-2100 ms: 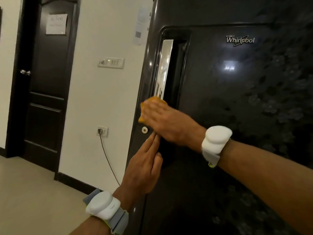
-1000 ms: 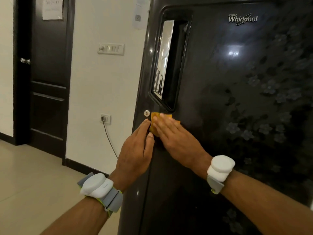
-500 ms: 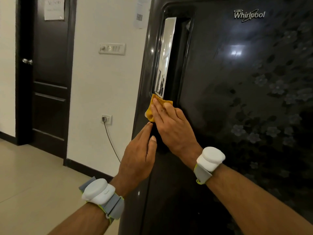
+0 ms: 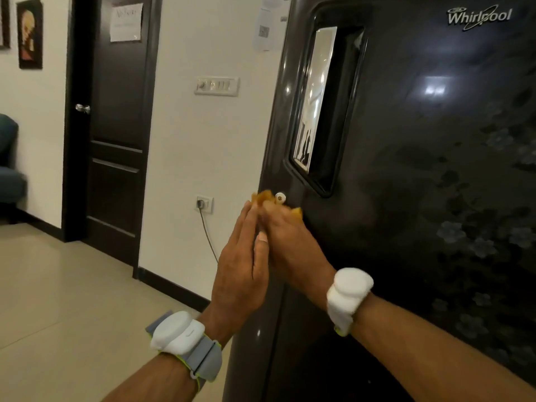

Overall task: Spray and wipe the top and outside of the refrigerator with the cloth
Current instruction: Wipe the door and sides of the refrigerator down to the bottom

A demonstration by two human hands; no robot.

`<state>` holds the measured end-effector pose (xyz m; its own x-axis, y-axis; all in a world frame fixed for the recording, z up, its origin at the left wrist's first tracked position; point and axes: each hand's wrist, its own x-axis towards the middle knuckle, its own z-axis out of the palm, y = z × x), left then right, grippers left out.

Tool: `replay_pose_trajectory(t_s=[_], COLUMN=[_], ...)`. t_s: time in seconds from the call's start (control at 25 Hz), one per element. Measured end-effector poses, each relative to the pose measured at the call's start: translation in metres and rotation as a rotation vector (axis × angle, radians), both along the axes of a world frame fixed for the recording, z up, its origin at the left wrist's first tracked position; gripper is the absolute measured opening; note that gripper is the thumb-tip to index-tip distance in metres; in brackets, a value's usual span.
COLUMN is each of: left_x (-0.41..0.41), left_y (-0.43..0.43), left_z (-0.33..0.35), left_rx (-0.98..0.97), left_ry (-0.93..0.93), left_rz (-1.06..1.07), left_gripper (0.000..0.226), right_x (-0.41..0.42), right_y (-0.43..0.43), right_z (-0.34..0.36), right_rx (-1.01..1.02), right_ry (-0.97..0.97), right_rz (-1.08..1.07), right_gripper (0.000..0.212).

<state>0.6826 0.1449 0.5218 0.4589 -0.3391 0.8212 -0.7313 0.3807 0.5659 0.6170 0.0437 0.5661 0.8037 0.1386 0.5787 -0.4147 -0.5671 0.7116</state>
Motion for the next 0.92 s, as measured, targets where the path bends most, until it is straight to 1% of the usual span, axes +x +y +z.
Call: replay_pose_trajectory(t_s=[0.04, 0.08, 0.12, 0.16, 0.2, 0.24, 0.28, 0.32, 0.4, 0.44, 0.48, 0.52, 0.56, 0.64, 0.68, 0.72, 0.76, 0.84, 0.88, 0.92], left_x=[0.004, 0.007, 0.008, 0.008, 0.007, 0.007, 0.006, 0.006, 0.004, 0.001, -0.002, -0.007, -0.011, -0.024, -0.031, -0.037, -0.046, -0.056, -0.06, -0.066], left_y=[0.001, 0.003, 0.006, 0.008, 0.007, 0.007, 0.009, 0.01, 0.014, 0.016, 0.017, 0.017, 0.015, 0.007, 0.003, -0.001, -0.006, -0.011, -0.012, -0.014], left_z=[-0.005, -0.008, -0.009, -0.006, -0.005, -0.003, -0.002, -0.002, -0.009, -0.014, -0.017, -0.02, -0.019, -0.011, -0.007, -0.003, 0.0, -0.002, -0.005, -0.006], left_rx=[0.023, 0.043, 0.052, 0.05, 0.039, 0.023, 0.015, 0.023, 0.061, 0.082, 0.102, 0.113, 0.107, 0.082, 0.072, 0.062, 0.056, 0.068, 0.078, 0.085], left_ry=[-0.003, -0.02, -0.038, -0.056, -0.065, -0.065, -0.054, -0.042, -0.077, -0.13, -0.194, -0.247, -0.276, -0.267, -0.254, -0.255, -0.265, -0.295, -0.315, -0.343], left_rz=[-0.007, -0.013, -0.023, -0.032, -0.036, -0.032, -0.023, -0.013, 0.02, 0.025, 0.018, 0.005, -0.003, -0.02, -0.033, -0.053, -0.081, -0.108, -0.112, -0.113], left_gripper=[0.063, 0.065, 0.066, 0.064, 0.063, 0.061, 0.06, 0.059, 0.057, 0.057, 0.057, 0.056, 0.055, 0.055, 0.055, 0.055, 0.055, 0.055, 0.056, 0.056], right_x=[-0.008, -0.011, -0.006, 0.005, 0.013, 0.018, 0.016, 0.008, -0.029, -0.053, -0.071, -0.085, -0.094, -0.108, -0.109, -0.106, -0.108, -0.128, -0.147, -0.162], right_y=[-0.002, -0.007, -0.005, -0.002, 0.005, 0.015, 0.022, 0.021, 0.019, 0.015, 0.002, -0.015, -0.024, -0.02, -0.012, -0.008, -0.008, -0.003, -0.008, -0.015], right_z=[-0.018, -0.018, -0.007, 0.007, 0.023, 0.033, 0.025, 0.002, -0.063, -0.078, -0.078, -0.067, -0.043, 0.017, 0.027, 0.018, -0.005, -0.061, -0.067, -0.054], right_rx=[-0.073, -0.145, -0.134, -0.053, 0.015, 0.043, 0.05, 0.02, -0.05, -0.106, -0.153, -0.204, -0.179, -0.026, 0.014, 0.001, -0.01, -0.07, -0.124, -0.137], right_ry=[0.154, 0.216, 0.202, 0.103, -0.059, -0.16, -0.121, -0.007, 0.336, 0.41, 0.384, 0.274, 0.131, -0.251, -0.353, -0.33, -0.206, 0.135, 0.185, 0.108], right_rz=[-0.051, -0.042, -0.02, 0.042, 0.045, 0.019, -0.006, 0.027, 0.034, 0.035, 0.075, 0.074, 0.035, -0.067, -0.049, -0.014, -0.017, -0.048, -0.086, -0.102], right_gripper=[0.053, 0.053, 0.051, 0.047, 0.042, 0.042, 0.046, 0.046, 0.037, 0.038, 0.043, 0.048, 0.049, 0.05, 0.051, 0.051, 0.05, 0.049, 0.049, 0.049])
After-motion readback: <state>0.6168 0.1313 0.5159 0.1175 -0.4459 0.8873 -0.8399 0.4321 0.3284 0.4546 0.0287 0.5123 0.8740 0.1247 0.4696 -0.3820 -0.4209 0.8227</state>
